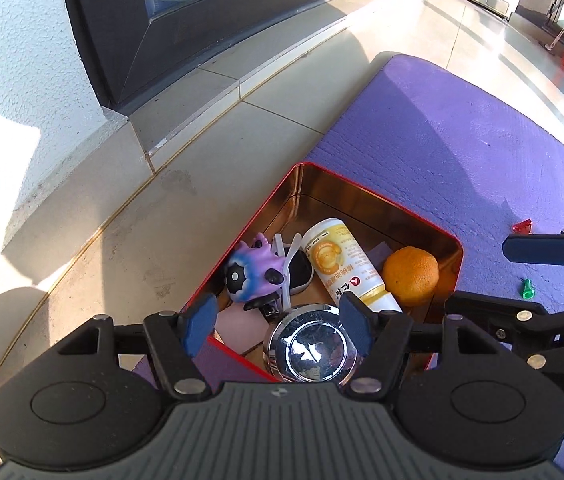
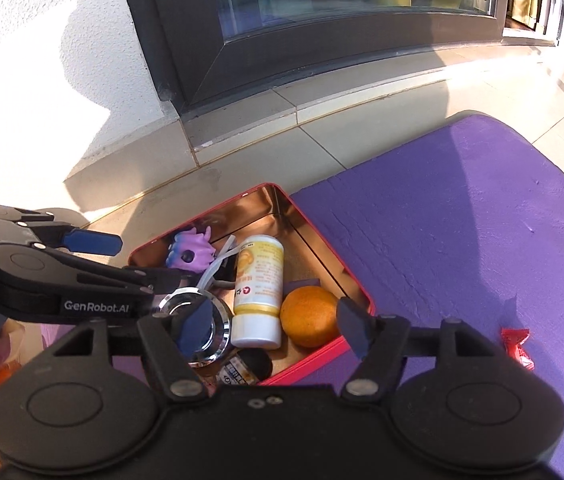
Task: Organize rigid objects
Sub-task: 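Withdraw both grippers toward the green pawn and red candy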
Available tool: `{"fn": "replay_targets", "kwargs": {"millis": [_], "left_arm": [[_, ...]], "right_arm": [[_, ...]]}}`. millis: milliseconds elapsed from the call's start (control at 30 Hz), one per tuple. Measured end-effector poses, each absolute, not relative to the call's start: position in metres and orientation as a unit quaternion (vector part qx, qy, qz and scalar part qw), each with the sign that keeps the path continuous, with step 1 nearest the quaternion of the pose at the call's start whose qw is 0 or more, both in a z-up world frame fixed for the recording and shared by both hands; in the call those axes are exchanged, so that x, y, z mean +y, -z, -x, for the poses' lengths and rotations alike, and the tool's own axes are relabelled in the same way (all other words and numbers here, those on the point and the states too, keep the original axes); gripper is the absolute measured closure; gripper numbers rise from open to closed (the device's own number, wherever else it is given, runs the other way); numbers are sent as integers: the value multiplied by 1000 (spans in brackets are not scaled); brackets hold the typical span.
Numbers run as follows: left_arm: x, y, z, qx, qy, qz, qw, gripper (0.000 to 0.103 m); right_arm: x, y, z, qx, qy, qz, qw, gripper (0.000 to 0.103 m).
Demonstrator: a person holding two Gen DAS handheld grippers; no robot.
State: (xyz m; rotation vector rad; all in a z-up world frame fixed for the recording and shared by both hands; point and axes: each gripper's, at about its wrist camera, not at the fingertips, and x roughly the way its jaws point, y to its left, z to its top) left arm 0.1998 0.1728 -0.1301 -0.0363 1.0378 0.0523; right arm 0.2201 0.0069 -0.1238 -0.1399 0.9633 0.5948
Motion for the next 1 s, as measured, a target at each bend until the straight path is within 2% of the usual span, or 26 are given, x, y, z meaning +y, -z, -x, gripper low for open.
{"fn": "replay_targets", "kwargs": {"millis": [100, 400, 533, 700, 1000], "left_arm": [[165, 109, -190, 483, -17, 14, 876, 31], [130, 62, -161, 444, 6, -13, 896, 30], [110, 51, -152, 434, 23, -13, 900, 23], [79, 46, -147, 424, 48, -17, 904, 20], [21, 63, -152, 432, 79, -5, 898, 19]], "right_arm": [[-3, 107, -209, 449, -283, 56, 846, 29], [-37, 66, -173, 421, -283, 36, 861, 19], [-59, 57, -163, 417, -276, 25, 866, 15], [-92, 56, -158, 412, -251, 19, 875, 4], [-168, 68, -168, 419, -185, -7, 889, 0]]}}
